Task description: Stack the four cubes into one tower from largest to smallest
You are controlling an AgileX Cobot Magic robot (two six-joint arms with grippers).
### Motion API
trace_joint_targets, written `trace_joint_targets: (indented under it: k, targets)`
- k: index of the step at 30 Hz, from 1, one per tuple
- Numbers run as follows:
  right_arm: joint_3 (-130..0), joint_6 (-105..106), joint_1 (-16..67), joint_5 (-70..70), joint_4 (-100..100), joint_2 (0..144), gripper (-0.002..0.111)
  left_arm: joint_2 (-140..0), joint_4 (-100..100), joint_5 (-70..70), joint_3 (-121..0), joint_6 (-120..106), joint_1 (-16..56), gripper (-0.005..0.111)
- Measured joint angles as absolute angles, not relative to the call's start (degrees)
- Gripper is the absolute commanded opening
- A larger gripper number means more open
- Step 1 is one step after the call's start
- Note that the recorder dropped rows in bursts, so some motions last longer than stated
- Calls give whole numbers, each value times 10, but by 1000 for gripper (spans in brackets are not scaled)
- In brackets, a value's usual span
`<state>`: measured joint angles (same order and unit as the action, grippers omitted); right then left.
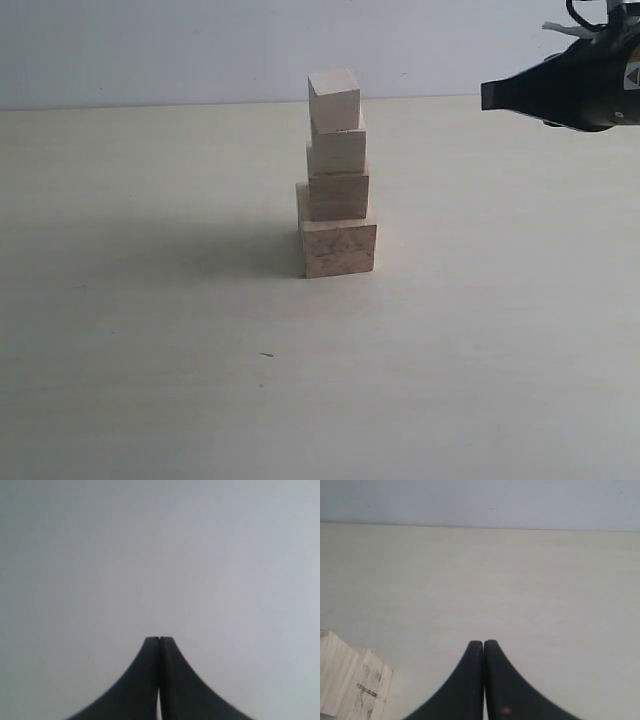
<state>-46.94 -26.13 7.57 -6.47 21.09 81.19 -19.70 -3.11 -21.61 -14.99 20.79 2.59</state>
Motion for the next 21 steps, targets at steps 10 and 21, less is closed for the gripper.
trace_joint_targets:
  k: [10,21]
  targets:
    - [-469,16,76,-285,0,865,0,-628,865,-245,-434,864,140,0]
    - [-432,113,76,-209,-228,881,0,-770,916,-341,-504,1023,326,0]
